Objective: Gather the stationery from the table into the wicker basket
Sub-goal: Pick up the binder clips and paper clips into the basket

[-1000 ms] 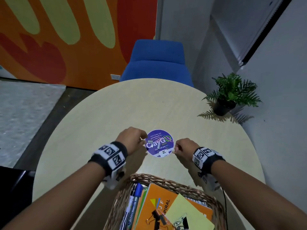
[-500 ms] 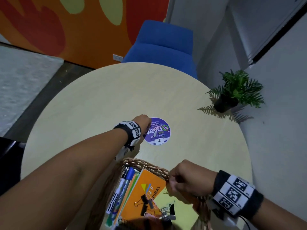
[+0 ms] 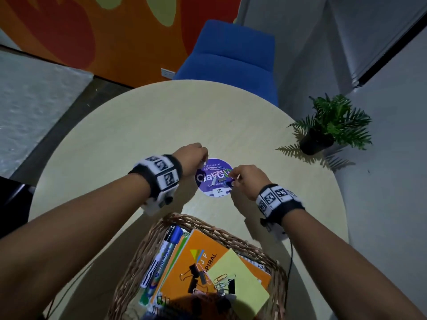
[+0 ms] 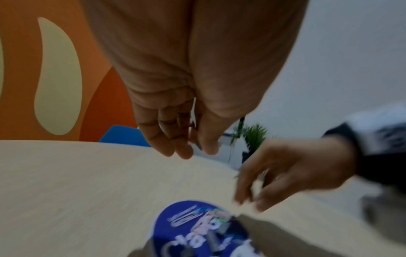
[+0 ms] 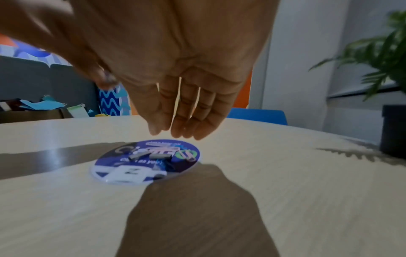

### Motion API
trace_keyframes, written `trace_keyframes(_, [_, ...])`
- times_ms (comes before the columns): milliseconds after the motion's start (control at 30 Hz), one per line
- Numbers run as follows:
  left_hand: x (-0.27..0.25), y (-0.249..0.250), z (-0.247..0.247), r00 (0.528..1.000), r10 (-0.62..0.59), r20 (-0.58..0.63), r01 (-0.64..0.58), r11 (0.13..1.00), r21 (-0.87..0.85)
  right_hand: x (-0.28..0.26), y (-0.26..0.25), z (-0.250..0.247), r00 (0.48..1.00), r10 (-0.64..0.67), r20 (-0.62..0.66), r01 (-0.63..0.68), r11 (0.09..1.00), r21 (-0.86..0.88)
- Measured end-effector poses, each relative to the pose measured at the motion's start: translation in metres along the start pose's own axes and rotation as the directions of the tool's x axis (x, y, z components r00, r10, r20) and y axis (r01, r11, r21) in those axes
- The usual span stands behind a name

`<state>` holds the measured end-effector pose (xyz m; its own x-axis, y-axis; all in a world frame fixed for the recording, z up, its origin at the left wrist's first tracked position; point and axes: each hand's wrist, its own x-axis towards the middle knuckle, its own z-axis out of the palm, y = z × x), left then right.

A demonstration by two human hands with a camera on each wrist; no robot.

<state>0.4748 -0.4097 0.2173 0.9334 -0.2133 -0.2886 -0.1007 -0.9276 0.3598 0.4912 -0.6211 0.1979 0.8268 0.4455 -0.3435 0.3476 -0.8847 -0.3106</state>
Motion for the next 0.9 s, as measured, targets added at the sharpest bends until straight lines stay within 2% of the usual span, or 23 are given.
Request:
trace_keyframes(133, [-0.066,0.021,0.000,0.990,0.120,-0.075,-0.127,0.988,-0.091,0.023,-0.007,0.019,0.996,-0.041,0.085,0.052,0.990,-0.133])
trace_keyframes(267, [-0.118,0.037,0.027,0.990,0.137,-0.044,-0.141,0.983,-0.121,0.036,-0.011,0.028,0.995,-0.062,0.072,0.077,0.972,-0.224])
trace_keyframes(367, [-0.142,0.045,0.052,0.984,0.176,0.002,-0.176,0.983,-0.058,0.040,-0.015,0.031,0.997,-0.067,0.035,0.074,0.971,-0.226])
trace_keyframes(467, [-0.160,0.054,0.069,0.973,0.226,0.043,-0.223,0.973,-0.062,0.042,-0.016,0.033,0.999,-0.046,-0.002,0.045,0.979,-0.200])
trace_keyframes(567, [-0.170,0.060,0.079,0.969,0.242,0.053,-0.239,0.970,-0.054,0.045,-0.016,0.034,1.000,-0.021,0.018,0.024,0.982,-0.190])
trace_keyframes(667, [-0.171,0.067,0.082,0.974,0.215,0.071,-0.205,0.970,-0.129,0.045,-0.016,0.030,0.999,-0.013,0.032,0.018,0.987,-0.158])
trace_keyframes(733, [-0.170,0.065,0.080,0.979,0.190,0.080,-0.175,0.970,-0.171,0.041,-0.015,0.025,1.000,-0.011,0.003,0.011,0.996,-0.092])
trace_keyframes(900, [-0.149,0.042,0.052,0.987,0.153,0.052,-0.144,0.979,-0.145,0.010,-0.005,0.002,0.998,-0.021,-0.065,0.030,0.989,0.141])
